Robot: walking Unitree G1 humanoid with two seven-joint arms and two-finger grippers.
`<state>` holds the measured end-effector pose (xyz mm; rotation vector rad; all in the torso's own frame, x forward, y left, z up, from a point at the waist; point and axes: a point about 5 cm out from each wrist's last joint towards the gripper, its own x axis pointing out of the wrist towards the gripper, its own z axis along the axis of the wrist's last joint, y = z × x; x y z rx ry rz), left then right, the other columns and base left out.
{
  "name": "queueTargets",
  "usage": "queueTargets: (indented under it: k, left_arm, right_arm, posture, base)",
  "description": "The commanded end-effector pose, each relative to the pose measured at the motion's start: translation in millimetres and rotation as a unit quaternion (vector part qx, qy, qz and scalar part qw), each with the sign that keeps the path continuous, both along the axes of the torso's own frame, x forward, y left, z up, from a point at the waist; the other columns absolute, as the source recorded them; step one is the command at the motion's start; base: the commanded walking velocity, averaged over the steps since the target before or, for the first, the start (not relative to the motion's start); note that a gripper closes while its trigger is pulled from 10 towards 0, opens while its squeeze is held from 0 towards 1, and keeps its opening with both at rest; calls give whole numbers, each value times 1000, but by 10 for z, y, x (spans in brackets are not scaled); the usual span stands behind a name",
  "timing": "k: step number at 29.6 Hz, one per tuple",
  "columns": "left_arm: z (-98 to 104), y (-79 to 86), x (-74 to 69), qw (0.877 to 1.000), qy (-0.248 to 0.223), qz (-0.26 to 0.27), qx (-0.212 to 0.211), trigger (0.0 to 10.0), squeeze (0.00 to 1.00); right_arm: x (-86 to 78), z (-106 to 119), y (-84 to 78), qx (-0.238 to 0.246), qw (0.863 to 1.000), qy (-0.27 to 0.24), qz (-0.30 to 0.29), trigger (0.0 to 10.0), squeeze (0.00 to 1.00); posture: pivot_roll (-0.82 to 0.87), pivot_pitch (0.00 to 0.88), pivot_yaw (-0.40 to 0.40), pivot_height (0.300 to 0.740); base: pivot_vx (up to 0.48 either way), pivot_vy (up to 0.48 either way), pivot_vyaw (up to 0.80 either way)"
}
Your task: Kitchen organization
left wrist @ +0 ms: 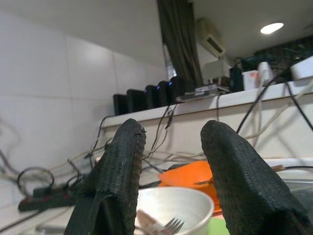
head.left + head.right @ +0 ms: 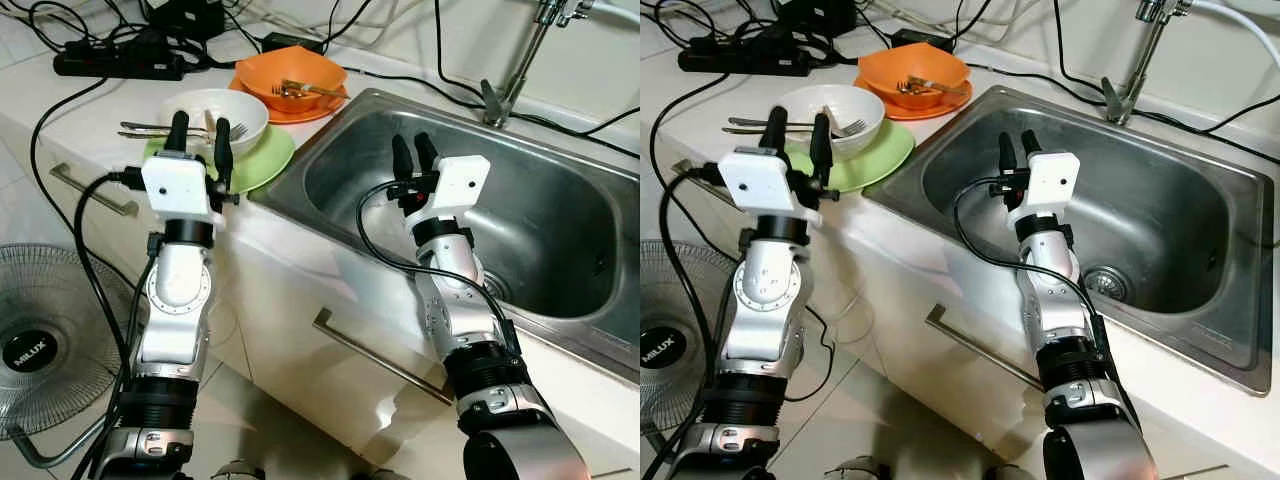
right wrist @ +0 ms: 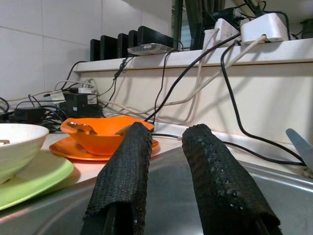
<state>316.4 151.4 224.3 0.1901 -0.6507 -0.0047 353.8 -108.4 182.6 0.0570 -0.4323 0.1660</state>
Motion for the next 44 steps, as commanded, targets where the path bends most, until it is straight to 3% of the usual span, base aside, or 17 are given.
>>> queueTargets:
  k: [1, 6, 7, 18, 19, 25, 36, 44]
  left_arm:
    - [73, -29, -1, 1000, -10, 0, 15, 10000, 0]
    - [-30, 11, 23, 999, 17, 11, 35, 10000, 0]
    - [-110, 11, 36, 998, 38, 8, 44, 10000, 1000]
    - [-259, -62, 35, 996, 73, -8, 58, 10000, 992]
    - [-289, -69, 32, 995, 78, -10, 66, 10000, 0]
    - [-403, -63, 26, 990, 96, -2, 107, 10000, 0]
    - [-513, 55, 67, 972, 114, 72, 191, 10000, 0]
    - [-490, 141, 96, 967, 106, 116, 198, 10000, 0]
  right_arm:
    - [1, -7, -29, 10, 1000, 1, -5, 10000, 0]
    - [1, -8, -20, 11, 1000, 2, -4, 10000, 0]
    - [2, -10, -20, 11, 1000, 2, -4, 10000, 0]
    - [0, -20, -29, 10, 1000, 4, -5, 10000, 0]
    - [0, -20, -29, 10, 1000, 4, -5, 10000, 0]
    - [-4, -22, -22, 11, 1000, 4, -3, 10000, 0]
    - [-4, -28, -10, 11, 1000, 5, -2, 10000, 0]
    - [-4, -30, -22, 11, 1000, 5, -4, 10000, 0]
  posture:
    - [127, 98, -30, 740]
    - [128, 97, -28, 740]
    - [127, 98, -28, 740]
    - [127, 100, -29, 740]
    - [127, 98, -29, 740]
    - [127, 102, -29, 740]
    - [128, 102, -29, 740]
    - [126, 100, -29, 740]
  base:
    - [0, 0, 0]
    - [0, 0, 0]
    - [0, 0, 0]
    - [0, 0, 0]
    - [0, 0, 0]
    - [0, 0, 0]
    - [0, 0, 0]
    - [0, 0, 0]
